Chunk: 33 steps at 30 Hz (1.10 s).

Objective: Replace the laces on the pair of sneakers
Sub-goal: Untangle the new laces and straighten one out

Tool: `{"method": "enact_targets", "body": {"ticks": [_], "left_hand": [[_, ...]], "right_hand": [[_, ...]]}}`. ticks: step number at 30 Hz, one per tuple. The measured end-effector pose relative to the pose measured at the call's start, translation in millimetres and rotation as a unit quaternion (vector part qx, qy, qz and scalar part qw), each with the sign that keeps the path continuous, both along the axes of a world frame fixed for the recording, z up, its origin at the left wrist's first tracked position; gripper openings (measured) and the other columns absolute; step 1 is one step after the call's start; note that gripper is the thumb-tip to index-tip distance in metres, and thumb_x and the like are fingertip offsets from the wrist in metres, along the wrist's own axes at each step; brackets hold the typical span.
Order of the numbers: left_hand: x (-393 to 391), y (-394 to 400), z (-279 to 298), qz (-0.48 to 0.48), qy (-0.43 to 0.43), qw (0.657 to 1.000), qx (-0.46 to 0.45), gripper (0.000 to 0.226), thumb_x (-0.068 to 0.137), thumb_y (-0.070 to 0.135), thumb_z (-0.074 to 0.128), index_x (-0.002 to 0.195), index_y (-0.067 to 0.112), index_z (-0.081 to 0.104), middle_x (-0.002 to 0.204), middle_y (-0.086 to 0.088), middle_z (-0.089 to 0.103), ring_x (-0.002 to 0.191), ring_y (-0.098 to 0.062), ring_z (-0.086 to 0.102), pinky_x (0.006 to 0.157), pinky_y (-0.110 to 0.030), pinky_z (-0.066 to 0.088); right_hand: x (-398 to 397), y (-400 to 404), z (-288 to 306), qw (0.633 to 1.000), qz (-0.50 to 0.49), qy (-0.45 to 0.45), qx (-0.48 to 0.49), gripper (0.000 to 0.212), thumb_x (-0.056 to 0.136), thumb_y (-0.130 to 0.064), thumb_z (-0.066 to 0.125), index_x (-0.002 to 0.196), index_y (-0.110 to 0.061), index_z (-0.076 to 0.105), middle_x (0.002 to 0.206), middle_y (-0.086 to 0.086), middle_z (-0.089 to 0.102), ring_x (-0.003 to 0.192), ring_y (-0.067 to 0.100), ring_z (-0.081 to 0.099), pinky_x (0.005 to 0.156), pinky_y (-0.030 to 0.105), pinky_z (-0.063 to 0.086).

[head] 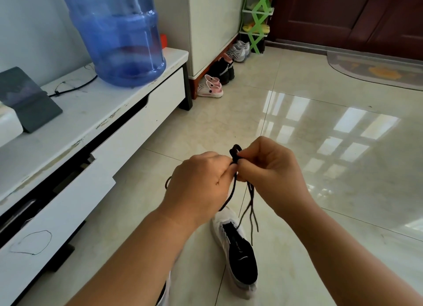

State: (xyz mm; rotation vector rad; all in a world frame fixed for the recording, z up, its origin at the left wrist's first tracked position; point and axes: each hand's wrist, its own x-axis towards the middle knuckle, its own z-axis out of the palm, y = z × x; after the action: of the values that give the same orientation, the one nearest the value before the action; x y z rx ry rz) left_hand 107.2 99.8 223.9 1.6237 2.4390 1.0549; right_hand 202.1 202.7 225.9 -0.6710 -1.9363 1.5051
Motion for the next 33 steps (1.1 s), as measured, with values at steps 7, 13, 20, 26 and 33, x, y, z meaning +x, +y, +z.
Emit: {"method": "enact_targets", "body": {"ticks": [7,13,20,26,33], "left_hand": [[20.3,3.9,4.1,0.023,0.019,0.999,0.016,0.030,0.093,0.025,0.048,0.063,0.018,0.046,0.053,0.006,0.035,0.052,-0.023,0.038,0.049,-0.029,0.026],[25.7,1.5,3.1,0.021,0.052,0.998,-0.004,0.031,0.094,0.033,0.039,0.065,0.020,0.039,0.055,0.006,0.031,0.053,-0.023,0.037,0.047,-0.029,0.023],[7.3,1.7,-6.4,0.086,-0.155,0.983,-0.052,0.028,0.088,0.031,0.060,0.115,0.025,0.061,0.080,0.014,0.059,0.075,-0.008,0.060,0.067,-0.023,0.049],[3.8,2.5,-6.7,0.088,-0.008,0.992,-0.091,0.021,0.094,0.030,0.045,0.085,0.018,0.060,0.067,0.008,0.048,0.064,-0.020,0.047,0.048,-0.028,0.029],[1.9,2.1,-3.2,0.027,0.011,0.995,-0.095,0.036,0.095,0.031,0.045,0.060,0.020,0.042,0.059,0.008,0.038,0.060,-0.016,0.040,0.049,-0.026,0.024]], "right_hand": [[-5.0,2.9,-9.5,0.994,-0.109,-0.022,-0.014,0.010,0.071,-0.003,0.057,0.066,-0.012,0.056,0.051,-0.003,0.058,0.045,0.007,0.051,0.043,0.018,0.038],[0.3,18.1,-18.1,0.985,-0.152,-0.002,-0.087,0.013,0.076,0.003,0.053,0.070,-0.008,0.056,0.052,0.001,0.061,0.049,0.016,0.057,0.051,0.033,0.047],[2.2,4.0,-18.4,0.997,-0.025,0.016,-0.074,0.010,0.082,0.002,0.065,0.080,-0.008,0.063,0.073,0.006,0.072,0.070,0.020,0.070,0.066,0.027,0.057],[-3.3,-6.6,-13.8,0.999,-0.019,-0.015,-0.020,0.010,0.079,0.003,0.065,0.076,-0.006,0.063,0.070,0.010,0.070,0.071,0.026,0.069,0.066,0.034,0.058],[-0.5,-1.0,-15.6,0.997,-0.035,-0.071,0.023,0.010,0.075,0.000,0.059,0.072,-0.010,0.060,0.061,0.004,0.066,0.060,0.022,0.065,0.056,0.035,0.054]]}}
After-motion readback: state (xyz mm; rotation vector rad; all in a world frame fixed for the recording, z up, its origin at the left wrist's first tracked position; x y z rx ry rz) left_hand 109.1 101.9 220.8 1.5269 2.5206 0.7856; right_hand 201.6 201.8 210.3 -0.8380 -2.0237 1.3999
